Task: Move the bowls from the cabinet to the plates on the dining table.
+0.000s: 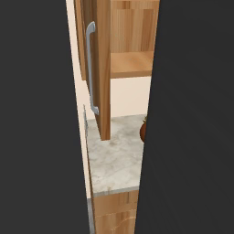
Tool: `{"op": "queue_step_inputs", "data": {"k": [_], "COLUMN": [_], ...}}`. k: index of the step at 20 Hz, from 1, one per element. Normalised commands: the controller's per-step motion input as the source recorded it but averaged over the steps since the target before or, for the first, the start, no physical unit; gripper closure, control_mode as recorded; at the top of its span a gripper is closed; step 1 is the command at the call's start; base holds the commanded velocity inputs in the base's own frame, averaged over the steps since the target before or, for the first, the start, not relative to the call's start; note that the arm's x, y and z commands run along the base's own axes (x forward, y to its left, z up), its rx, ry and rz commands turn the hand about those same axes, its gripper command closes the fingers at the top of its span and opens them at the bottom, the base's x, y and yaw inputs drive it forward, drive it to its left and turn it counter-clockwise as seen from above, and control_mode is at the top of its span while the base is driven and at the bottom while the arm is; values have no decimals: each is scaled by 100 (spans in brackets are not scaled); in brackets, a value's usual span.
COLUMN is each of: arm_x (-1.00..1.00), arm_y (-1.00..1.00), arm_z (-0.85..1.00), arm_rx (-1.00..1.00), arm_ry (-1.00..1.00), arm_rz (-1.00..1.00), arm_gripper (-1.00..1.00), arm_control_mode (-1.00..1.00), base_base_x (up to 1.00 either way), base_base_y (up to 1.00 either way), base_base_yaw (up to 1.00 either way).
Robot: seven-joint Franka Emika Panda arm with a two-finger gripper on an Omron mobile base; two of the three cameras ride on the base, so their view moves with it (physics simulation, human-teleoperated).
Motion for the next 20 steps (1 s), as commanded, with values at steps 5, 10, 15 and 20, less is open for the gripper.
{"op": "queue_step_inputs", "data": {"k": [5,10,15,20], "arm_x": [14,-4,0,0], "arm_y": [11,0,0,0], "arm_z": [10,2,0,0], "arm_rx": [-3,0,0,0], "arm_ry": [5,0,0,0], "arm_rz": [0,0,0,0], "arm_gripper": [100,100,100,100], "arm_control_mode": [-100,-100,-100,-100], "base_base_x": [0,0,0,0], "base_base_y": [0,0,0,0], "base_base_yaw": [0,0,0,0]}}
